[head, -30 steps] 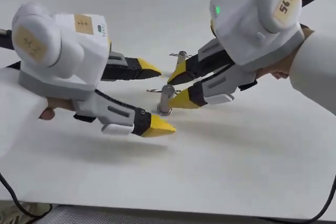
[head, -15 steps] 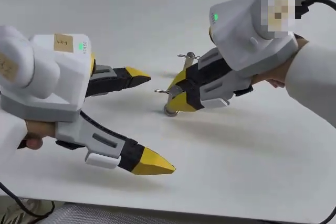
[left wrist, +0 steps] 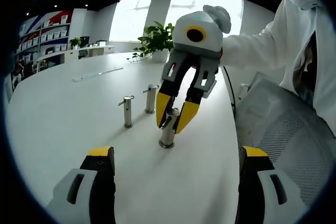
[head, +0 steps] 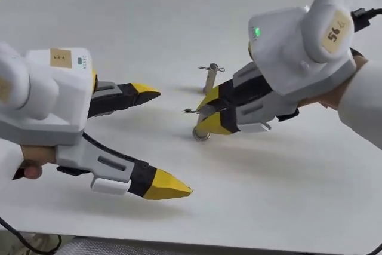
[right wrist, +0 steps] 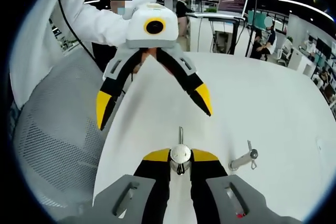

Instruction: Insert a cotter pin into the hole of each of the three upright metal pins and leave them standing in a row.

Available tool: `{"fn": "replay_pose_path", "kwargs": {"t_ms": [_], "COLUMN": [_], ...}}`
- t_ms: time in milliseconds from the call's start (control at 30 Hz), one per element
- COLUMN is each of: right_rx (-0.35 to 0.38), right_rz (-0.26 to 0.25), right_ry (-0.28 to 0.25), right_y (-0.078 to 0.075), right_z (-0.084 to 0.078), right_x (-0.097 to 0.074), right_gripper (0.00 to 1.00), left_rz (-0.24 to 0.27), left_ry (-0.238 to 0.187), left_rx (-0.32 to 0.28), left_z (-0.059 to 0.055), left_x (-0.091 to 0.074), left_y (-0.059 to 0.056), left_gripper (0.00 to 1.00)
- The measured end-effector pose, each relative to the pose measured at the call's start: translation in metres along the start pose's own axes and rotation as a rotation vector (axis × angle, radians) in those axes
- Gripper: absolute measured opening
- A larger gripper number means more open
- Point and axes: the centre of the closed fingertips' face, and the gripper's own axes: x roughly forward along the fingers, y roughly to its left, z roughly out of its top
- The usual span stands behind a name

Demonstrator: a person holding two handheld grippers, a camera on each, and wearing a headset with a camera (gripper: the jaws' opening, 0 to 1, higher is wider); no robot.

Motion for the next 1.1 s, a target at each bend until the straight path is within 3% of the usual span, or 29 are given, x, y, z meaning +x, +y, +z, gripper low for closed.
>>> {"fn": "replay_pose_path", "kwargs": {"t_ms": [233,333,400,667,933,1100], "right_rx": [0.029,0.038,0.06,0.076,0.05,0.061], "right_rz": [-0.032,-0.052,-0.087,-0.134,-0.166,-0.174], "right_ry": [0.009,0.011,0.011,-0.001,0.042,0.036], "right_y": [0.003,-0.003,-0.009,-0.034,-0.06,-0.071], "right_z": [-0.028,-0.042,-0.051,-0.082,-0.109,-0.119], "right_x": [-0.032,-0.045,-0.053,-0.085,-0.103,-0.107], "right_gripper": [0.08,0.08,0.08,0.08,0.08,0.08], "left_rz": [0.012,0.014,0.016,0.024,0.043,0.06], "left_ry": [0.02,0.029,0.034,0.049,0.072,0.076], "left_rx": [0.0,0.003,0.005,0.014,0.016,0.011], "left_z": [-0.003,-0.003,-0.003,-0.001,-0.001,0.0], "left_x": [0.0,0.0,0.0,-0.002,-0.006,-0.006], "left_y": [0.003,0.004,0.005,0.005,0.005,0.005], "left_gripper": [0.99,0.99,0.99,0.99,0.99,0.99]}}
